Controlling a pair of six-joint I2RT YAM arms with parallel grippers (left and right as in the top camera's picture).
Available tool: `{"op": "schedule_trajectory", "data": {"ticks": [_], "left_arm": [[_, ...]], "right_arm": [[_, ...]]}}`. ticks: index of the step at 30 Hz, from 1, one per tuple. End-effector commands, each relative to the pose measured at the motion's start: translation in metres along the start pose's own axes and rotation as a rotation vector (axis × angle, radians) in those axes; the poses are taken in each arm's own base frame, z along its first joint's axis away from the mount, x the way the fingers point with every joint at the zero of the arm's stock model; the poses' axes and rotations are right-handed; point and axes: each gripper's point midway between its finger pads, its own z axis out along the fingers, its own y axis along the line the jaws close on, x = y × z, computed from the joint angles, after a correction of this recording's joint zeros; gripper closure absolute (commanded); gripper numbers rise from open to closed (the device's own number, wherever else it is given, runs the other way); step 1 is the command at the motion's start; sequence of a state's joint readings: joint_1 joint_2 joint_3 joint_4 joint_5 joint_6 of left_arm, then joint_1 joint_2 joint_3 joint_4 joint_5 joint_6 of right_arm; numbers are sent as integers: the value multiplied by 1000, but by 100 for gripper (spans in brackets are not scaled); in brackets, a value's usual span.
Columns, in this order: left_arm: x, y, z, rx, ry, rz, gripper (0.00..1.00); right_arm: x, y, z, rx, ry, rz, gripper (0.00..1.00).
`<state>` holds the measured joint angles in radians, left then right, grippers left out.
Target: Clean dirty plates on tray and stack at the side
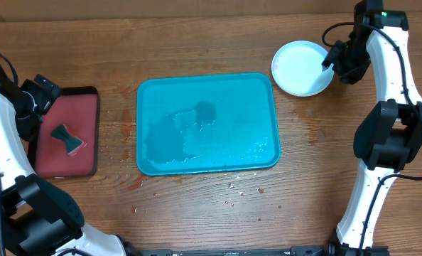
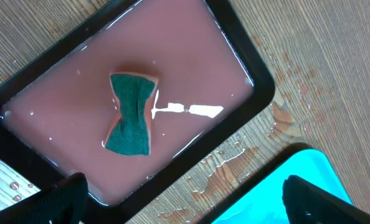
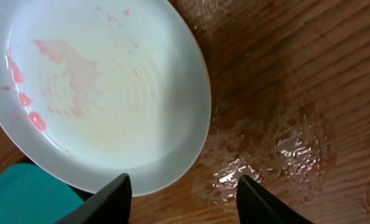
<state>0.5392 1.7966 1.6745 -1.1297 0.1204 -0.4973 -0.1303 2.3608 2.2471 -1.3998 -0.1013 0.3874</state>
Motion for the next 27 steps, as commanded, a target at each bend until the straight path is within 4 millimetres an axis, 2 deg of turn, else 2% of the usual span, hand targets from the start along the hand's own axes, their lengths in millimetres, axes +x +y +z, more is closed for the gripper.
{"op": "schedule_trajectory", "data": {"ticks": [1,5,11,14,15,16,17,18,22,27], "left_arm": [[-2,-1,-3,10,-7,0,0],[-2,-1,-3,10,-7,0,0],[-3,-1,-3,11,-8,0,0],[-3,-1,-3,11,-9,1,0],[-3,-1,-3,11,-9,1,0],[-3,-1,-3,11,-9,1,0],[-3,-1,-3,11,-9,1,0],[-3,-2,-3,11,-9,1,0],[-3,-2,-3,11,-9,1,0],[-3,-1,-3,11,-9,1,0]], "right_arm": [[2,5,-36,-30,-54,-34,43],[15,-3,-76,-5,-88,-39,43],[51,-10,-145,-16,-136,-109,43],[69,-15,-181,-37,-185,-132,40],[79,-18,-193,-40,-193,-133,37],[86,-20,-203,-44,-202,-134,16],[93,-20,-214,-62,-223,-148,0],[102,-19,-223,-84,-237,-168,0],[140,-28,-247,-107,-282,-213,0],[187,-51,-251,-110,-280,-217,0]]}}
